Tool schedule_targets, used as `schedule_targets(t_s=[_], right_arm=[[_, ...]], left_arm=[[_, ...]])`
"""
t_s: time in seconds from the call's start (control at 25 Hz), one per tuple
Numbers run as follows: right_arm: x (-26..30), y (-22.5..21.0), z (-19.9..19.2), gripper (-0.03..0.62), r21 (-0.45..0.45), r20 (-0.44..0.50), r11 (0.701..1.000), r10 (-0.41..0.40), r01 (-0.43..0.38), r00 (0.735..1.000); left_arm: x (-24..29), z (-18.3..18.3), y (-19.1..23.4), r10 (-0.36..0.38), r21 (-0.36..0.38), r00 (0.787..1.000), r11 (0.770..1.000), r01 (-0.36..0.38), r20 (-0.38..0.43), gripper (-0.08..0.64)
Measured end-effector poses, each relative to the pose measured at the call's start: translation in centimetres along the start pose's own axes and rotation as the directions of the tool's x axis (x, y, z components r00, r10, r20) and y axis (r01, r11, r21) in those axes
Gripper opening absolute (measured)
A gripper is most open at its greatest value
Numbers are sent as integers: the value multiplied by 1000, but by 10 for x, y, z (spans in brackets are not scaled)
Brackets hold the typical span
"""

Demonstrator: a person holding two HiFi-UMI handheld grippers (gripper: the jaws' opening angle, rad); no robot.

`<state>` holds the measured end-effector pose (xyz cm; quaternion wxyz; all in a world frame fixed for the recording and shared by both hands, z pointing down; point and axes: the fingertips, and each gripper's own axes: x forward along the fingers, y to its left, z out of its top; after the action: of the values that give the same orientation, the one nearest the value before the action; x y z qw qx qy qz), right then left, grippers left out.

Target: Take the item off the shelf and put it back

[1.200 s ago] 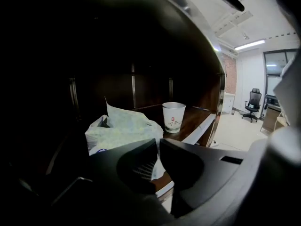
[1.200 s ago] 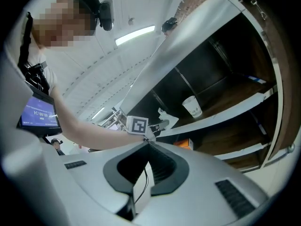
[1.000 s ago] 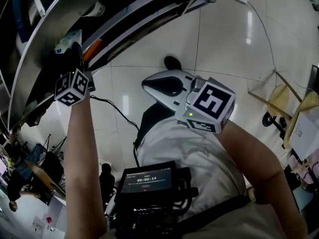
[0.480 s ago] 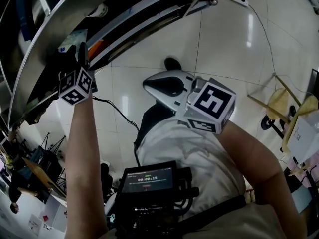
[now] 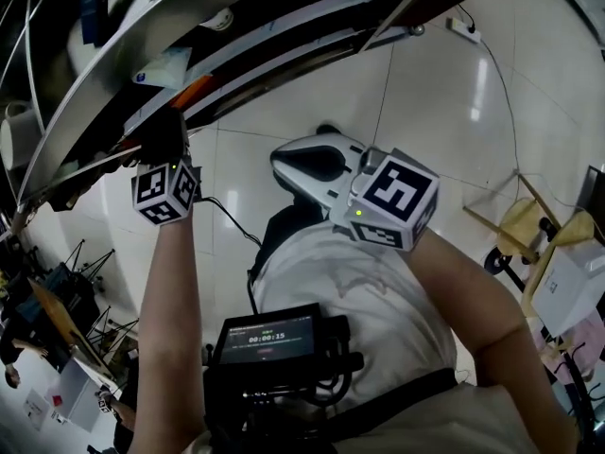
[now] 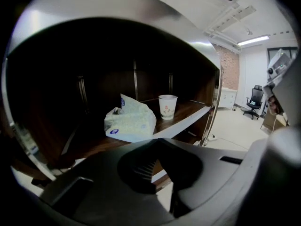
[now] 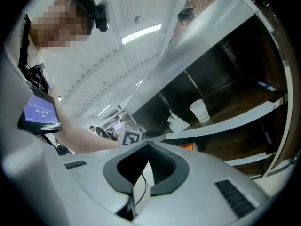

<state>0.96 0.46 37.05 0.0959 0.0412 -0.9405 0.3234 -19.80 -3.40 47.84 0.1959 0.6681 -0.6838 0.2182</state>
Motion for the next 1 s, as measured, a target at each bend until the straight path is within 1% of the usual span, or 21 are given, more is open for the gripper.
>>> schedule_targets(t_s=[0.08, 0.16, 0.28, 0.4, 0.48, 0.6, 0.76, 0.84, 0.92, 1.0], right_arm=[[5, 6, 5, 6, -20, -16, 999, 26, -27, 1000], [10, 11, 8, 6, -40, -33, 998, 51, -52, 998], [19, 22, 12, 6, -64, -55, 995, 78, -82, 995], [30, 35, 19, 6, -103, -78, 987, 114, -122, 990], [39, 44, 24, 6, -133, -97, 978, 147, -159, 984], [53, 59, 32, 6, -175, -127, 960, 200, -220, 972], [69, 83, 43, 6, -213, -135, 935, 258, -282, 957], [75, 95, 50, 6, -225, -140, 924, 284, -310, 949], [81, 106, 57, 6, -240, -152, 908, 315, -345, 937], [87, 119, 65, 6, -256, -159, 890, 347, -378, 925]], left_arm=[[-22, -5, -8, -8, -23, 1000, 1000, 8, 6, 3], [-46, -7, -14, -10, -61, 1000, 998, 11, 23, 3], [-86, -3, -20, -7, -139, 998, 990, 15, 63, 3], [-123, 6, -23, -8, -188, 994, 982, 29, 111, 3], [-142, 10, -25, -15, -195, 990, 980, 42, 139, 3], [-166, 14, -29, -27, -178, 986, 982, 56, 164, 3], [-197, 27, -35, -46, -187, 980, 979, 83, 195, 3], [-208, 30, -31, -28, -201, 976, 977, 72, 214, 3], [-219, 43, -29, 5, -241, 970, 969, 55, 243, 3], [-231, 56, -29, 23, -252, 961, 967, 49, 275, 3]])
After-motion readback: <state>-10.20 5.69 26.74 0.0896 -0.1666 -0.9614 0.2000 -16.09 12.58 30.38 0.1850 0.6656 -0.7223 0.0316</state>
